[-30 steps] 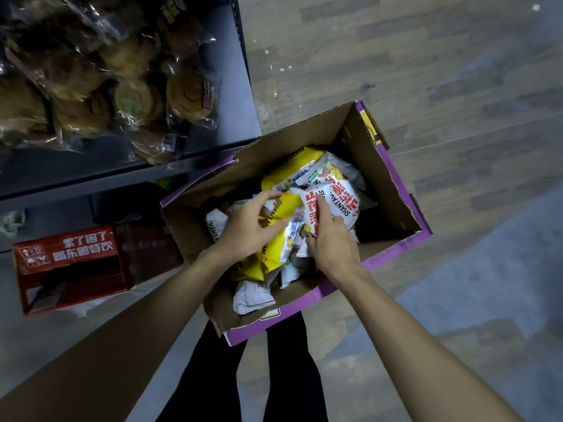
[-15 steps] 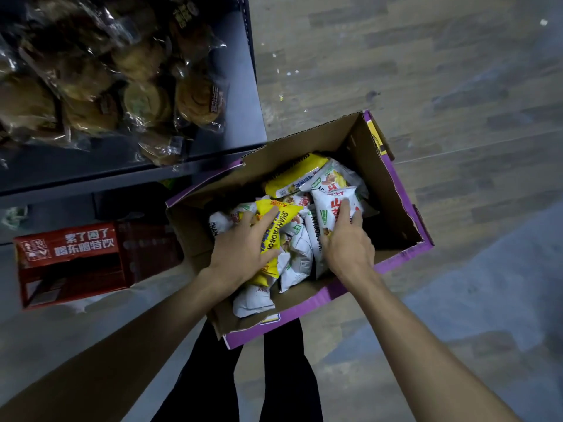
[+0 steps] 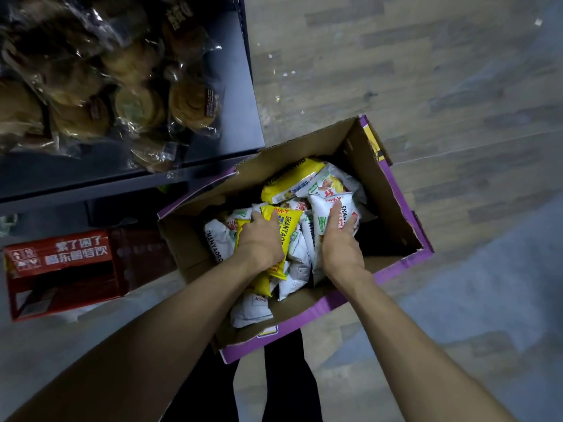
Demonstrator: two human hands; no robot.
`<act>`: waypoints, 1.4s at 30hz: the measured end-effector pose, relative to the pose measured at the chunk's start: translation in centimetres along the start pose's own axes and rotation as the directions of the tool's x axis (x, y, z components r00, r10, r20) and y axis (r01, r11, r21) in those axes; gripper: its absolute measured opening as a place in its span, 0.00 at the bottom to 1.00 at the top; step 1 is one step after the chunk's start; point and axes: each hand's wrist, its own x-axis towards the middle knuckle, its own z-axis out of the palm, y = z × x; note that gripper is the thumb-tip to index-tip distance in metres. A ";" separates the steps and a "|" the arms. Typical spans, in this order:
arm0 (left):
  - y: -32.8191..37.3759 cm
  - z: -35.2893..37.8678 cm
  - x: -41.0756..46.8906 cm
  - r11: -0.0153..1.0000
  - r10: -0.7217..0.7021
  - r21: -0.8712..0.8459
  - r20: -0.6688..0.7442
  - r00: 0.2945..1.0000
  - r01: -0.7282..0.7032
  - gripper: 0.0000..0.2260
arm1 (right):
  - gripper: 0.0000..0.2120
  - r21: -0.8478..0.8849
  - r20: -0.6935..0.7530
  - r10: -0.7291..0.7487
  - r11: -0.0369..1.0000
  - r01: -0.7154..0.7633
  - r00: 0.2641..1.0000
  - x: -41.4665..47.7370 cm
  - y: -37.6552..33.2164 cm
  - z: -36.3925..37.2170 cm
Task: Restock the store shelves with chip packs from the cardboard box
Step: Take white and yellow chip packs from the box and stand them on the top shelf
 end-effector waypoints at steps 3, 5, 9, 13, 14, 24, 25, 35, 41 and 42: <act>0.1 -0.2 0.0 1.000 0.006 0.015 0.042 0.999 -0.007 0.47 | 0.44 0.016 0.017 0.011 1.000 -0.012 1.000 0.2 0.0 -0.3; 0.0 -0.3 -0.3 0.999 0.027 0.028 0.050 0.998 -0.028 0.51 | 0.43 0.033 0.022 0.021 0.999 -0.022 1.000 0.2 -0.1 -0.8; -0.4 0.2 -1.0 0.997 -0.016 -0.079 -0.050 0.999 0.012 0.47 | 0.41 0.120 -0.026 0.031 0.992 -0.028 0.999 -0.4 0.1 -1.5; -1.3 0.5 -2.0 0.986 -0.018 -0.166 -0.125 0.992 -0.003 0.40 | 0.36 0.130 -0.104 0.036 0.991 -0.022 0.994 -1.6 0.3 -2.1; -1.6 0.2 -2.6 0.984 -0.002 -0.177 -0.153 0.988 -0.026 0.38 | 0.35 0.127 -0.121 0.012 0.992 0.003 0.993 -2.1 0.1 -2.4; -5.7 -4.5 -14.0 0.949 -0.104 -0.315 -0.314 0.944 0.000 0.36 | 0.26 0.104 -0.328 -0.267 0.943 0.316 0.906 -10.3 -3.3 -7.8; -6.0 -5.0 -15.3 0.945 -0.116 -0.327 -0.332 0.936 0.001 0.35 | 0.25 0.099 -0.343 -0.293 0.934 0.345 0.892 -11.5 -3.6 -8.7; -10.2 -11.5 -29.9 0.890 -0.204 -0.443 -0.598 0.775 -0.108 0.35 | 0.30 -0.011 -0.470 -0.421 0.881 0.472 0.776 -26.6 -6.9 -16.7; -16.5 -13.8 -36.5 0.897 -0.189 -0.393 -0.754 0.629 -0.202 0.33 | 0.33 -0.062 -0.570 -0.481 0.833 0.550 0.666 -32.9 -13.3 -18.1; -17.8 -14.1 -37.6 0.903 -0.193 -0.382 -0.769 0.609 -0.198 0.33 | 0.33 -0.066 -0.586 -0.492 0.821 0.567 0.644 -34.1 -14.8 -18.2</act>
